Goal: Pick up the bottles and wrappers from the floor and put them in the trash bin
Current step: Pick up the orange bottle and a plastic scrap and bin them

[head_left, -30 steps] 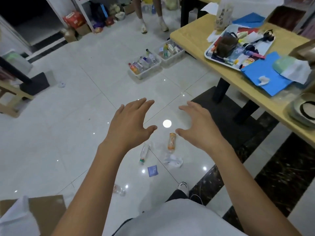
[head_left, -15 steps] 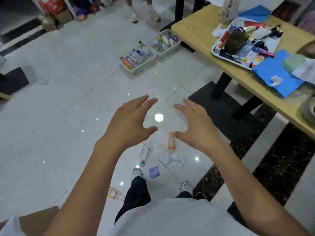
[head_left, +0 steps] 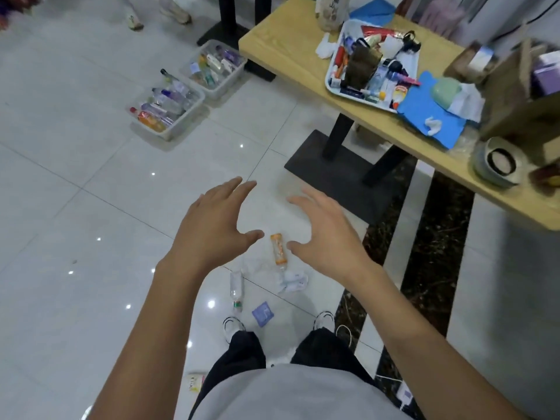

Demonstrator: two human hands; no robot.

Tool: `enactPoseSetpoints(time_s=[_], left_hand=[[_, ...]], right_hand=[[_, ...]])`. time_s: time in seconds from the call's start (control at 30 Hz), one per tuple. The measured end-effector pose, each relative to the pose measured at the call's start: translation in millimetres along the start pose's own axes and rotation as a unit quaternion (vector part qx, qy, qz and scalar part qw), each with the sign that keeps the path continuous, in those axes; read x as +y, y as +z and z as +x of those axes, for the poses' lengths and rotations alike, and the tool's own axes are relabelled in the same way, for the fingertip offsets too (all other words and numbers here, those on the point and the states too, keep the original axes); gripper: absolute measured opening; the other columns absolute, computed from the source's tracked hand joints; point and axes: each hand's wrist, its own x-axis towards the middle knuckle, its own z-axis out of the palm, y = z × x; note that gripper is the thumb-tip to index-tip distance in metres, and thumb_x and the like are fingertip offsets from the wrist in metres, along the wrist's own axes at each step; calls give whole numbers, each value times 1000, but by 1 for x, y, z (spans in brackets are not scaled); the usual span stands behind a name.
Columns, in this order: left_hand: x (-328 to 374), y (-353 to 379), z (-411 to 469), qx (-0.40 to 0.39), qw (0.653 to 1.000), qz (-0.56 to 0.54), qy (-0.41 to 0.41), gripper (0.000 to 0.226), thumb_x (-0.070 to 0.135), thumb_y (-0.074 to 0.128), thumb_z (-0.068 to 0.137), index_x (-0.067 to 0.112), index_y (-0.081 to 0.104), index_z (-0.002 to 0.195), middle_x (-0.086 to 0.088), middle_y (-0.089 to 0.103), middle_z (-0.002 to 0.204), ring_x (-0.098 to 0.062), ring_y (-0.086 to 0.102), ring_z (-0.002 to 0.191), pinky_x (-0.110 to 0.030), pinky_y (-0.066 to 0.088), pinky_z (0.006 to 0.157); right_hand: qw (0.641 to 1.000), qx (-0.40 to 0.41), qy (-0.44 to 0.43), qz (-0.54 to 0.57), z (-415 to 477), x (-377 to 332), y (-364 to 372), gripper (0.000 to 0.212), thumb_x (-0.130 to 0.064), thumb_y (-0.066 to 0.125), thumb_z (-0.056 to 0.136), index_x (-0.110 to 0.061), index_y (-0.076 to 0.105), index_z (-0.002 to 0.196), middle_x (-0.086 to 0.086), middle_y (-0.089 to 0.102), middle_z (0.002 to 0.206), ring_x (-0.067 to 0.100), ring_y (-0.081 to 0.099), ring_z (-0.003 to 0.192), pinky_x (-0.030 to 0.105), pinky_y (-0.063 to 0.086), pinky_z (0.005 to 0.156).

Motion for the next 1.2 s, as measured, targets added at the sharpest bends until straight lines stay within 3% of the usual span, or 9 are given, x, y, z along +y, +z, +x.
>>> enactPoseSetpoints(time_s=[0.17, 0.4, 0.5, 0.77, 0.9, 1.03, 1.13, 1.2], left_hand=[[-6, 26, 10, -12, 999, -32, -14, 89, 49, 74, 81, 35, 27, 155, 6, 25, 164, -20, 27, 148, -46, 29, 118], [-26, 121, 21, -8, 993, -68, -94, 88, 40, 77, 81, 30, 30, 156, 3, 25, 164, -22, 28, 148, -46, 30, 118], [-40, 167, 31, 7, 990, -85, -115, 86, 36, 77, 82, 28, 32, 155, 2, 27, 163, -22, 29, 148, -47, 32, 116], [-115, 319, 65, 31, 983, -89, -160, 89, 33, 79, 79, 26, 34, 155, 1, 28, 163, -24, 30, 146, -48, 33, 116], [-162, 405, 88, 43, 984, -76, -158, 93, 36, 82, 77, 26, 32, 155, -2, 28, 163, -27, 31, 147, -53, 34, 113], [-195, 486, 92, 25, 985, -57, -159, 96, 40, 81, 77, 28, 28, 156, 0, 27, 163, -26, 31, 147, -53, 35, 113], [-214, 531, 90, -14, 988, -34, -151, 99, 42, 80, 75, 30, 26, 157, 2, 26, 164, -23, 29, 148, -51, 31, 117], [-228, 547, 93, -24, 989, -16, -143, 98, 40, 79, 75, 29, 27, 157, 2, 28, 163, -24, 31, 147, -52, 33, 115]], right_hand=[[1000, -7, -2, -6, 15, 14, 13, 74, -33, 77, 87, -36, 38, 150, -11, 20, 164, 11, 18, 150, 36, 30, 119], [998, -54, -21, 10, 50, 63, 84, 75, -31, 77, 87, -37, 38, 151, -16, 14, 165, 5, 13, 146, 31, 33, 114], [998, -54, -37, 17, 71, 87, 122, 76, -28, 77, 86, -36, 38, 150, -15, 14, 165, 8, 15, 147, 37, 36, 117], [997, -55, -46, 22, 126, 183, 257, 82, -26, 79, 85, -37, 34, 152, -13, 13, 167, 13, 14, 152, 43, 34, 119], [997, -55, -27, 38, 150, 248, 338, 82, -25, 80, 83, -37, 36, 151, -12, 15, 166, 11, 12, 151, 35, 25, 121], [997, -46, -10, 58, 163, 296, 418, 84, -26, 82, 81, -40, 37, 150, -14, 18, 165, 10, 18, 150, 33, 27, 119], [996, -60, -39, 55, 169, 319, 466, 84, -26, 82, 79, -38, 39, 150, -14, 20, 164, 13, 22, 150, 45, 35, 117], [996, -54, -61, 27, 175, 332, 486, 82, -25, 83, 79, -34, 42, 150, -9, 24, 164, 17, 22, 150, 47, 34, 117]])
